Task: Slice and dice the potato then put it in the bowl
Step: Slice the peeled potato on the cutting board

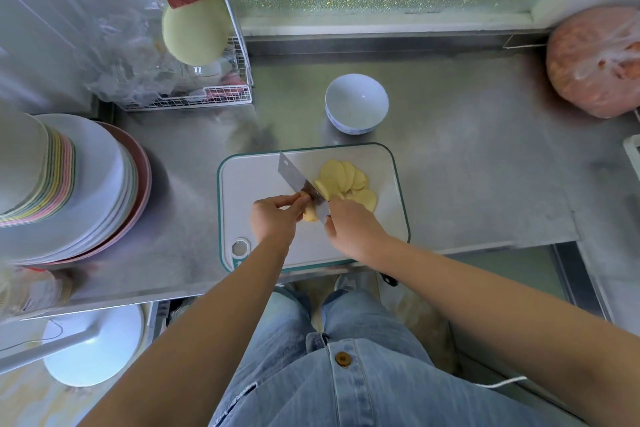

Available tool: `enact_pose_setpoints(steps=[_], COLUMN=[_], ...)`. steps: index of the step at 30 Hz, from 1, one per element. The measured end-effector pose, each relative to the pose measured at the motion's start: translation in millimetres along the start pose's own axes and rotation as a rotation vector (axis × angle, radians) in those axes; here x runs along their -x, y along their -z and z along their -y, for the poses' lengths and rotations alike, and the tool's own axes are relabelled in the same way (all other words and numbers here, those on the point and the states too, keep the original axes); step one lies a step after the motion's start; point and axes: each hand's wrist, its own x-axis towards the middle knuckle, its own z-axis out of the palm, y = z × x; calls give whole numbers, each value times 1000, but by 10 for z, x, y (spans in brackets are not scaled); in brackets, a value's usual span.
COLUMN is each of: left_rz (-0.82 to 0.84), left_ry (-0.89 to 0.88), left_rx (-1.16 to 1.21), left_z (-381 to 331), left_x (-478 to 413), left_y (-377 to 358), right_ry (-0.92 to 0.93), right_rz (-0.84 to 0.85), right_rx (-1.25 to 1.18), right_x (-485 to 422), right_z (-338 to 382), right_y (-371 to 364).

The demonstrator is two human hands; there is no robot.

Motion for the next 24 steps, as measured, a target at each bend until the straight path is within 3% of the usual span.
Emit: enact_pose_setpoints(steps=[9,16,24], left_rz=[15,4,-1], left_ry=[10,14,2], left_rx=[3,37,105], left_z=[13,14,92], left_x=[-7,17,55], left_y=[16,-12,12], right_ry=[-15,-1,55], right_rz=[-43,-65,-20], right_rx=[-24,-162,-91], right_x=[-106,-76,84], right_z=[-99,-96,-68], right_y=[-267,97,361])
